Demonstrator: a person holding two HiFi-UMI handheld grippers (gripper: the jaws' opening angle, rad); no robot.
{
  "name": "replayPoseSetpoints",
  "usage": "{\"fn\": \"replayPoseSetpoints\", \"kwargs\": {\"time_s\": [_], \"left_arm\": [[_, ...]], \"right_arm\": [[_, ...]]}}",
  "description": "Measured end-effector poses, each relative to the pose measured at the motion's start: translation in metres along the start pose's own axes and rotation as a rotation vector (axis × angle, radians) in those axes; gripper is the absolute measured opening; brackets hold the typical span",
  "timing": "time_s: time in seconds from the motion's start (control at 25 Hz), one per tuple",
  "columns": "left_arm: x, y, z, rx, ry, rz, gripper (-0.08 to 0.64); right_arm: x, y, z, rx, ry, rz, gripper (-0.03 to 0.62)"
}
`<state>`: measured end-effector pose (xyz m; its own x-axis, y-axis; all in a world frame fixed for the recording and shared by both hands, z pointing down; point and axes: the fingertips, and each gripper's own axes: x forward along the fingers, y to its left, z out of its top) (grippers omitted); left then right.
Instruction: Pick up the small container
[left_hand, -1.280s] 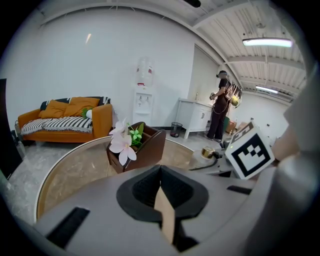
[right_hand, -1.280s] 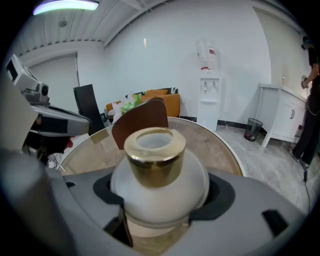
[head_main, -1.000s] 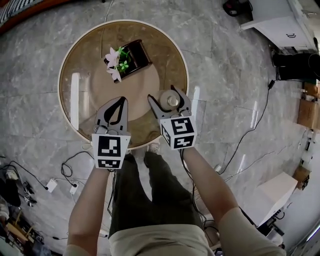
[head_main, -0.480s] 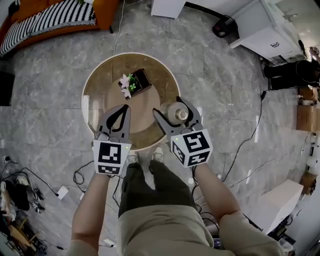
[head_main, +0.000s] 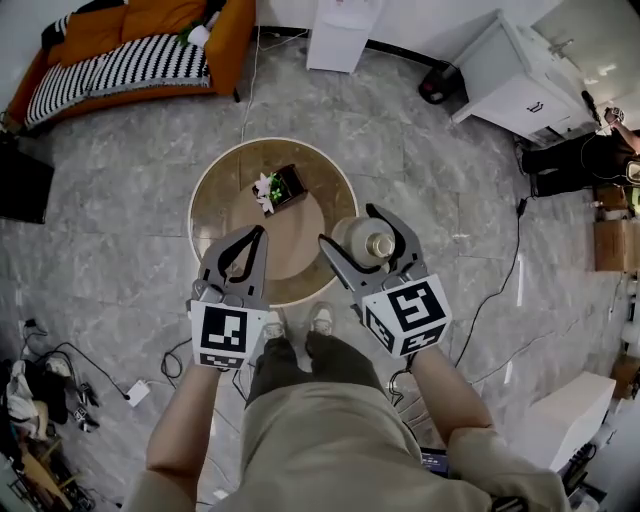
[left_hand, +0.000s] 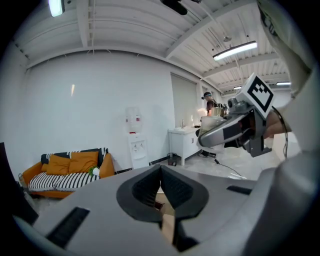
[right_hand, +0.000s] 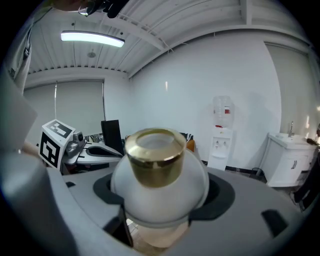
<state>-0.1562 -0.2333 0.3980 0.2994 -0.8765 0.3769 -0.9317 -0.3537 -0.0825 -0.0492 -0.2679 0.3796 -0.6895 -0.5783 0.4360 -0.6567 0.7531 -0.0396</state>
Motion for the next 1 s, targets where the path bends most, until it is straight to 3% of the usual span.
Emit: {"fn": "replayPoseSetpoints", "kwargs": {"time_s": [0.2,0.48,0.76,1.0], "left_arm": [[-0.038,-0.015,0.037,0.035,-0.014,-0.018,0.006],[-0.089,-0.037,0.091,0.035,-0.107,-0.035,0.006],[-0.121,-0.052,0.096,0.046,-0.107,-0.027,0.006],[-0.130,-0.058,0.086,0.094,-0.078,-0.015,0.006]], "right_arm": [[-0.040,0.018,0.029,-0.011,-0.048,0.033,0.339],[-0.087,0.039,0.052,-0.022,-0.068,0.045,0.339],[-0.128,0.055,0.064,-0.024,-0.061,0.032,0.339],[-0.146,0.067,0.045,-0.038,0.013,0.028,0.339]]}}
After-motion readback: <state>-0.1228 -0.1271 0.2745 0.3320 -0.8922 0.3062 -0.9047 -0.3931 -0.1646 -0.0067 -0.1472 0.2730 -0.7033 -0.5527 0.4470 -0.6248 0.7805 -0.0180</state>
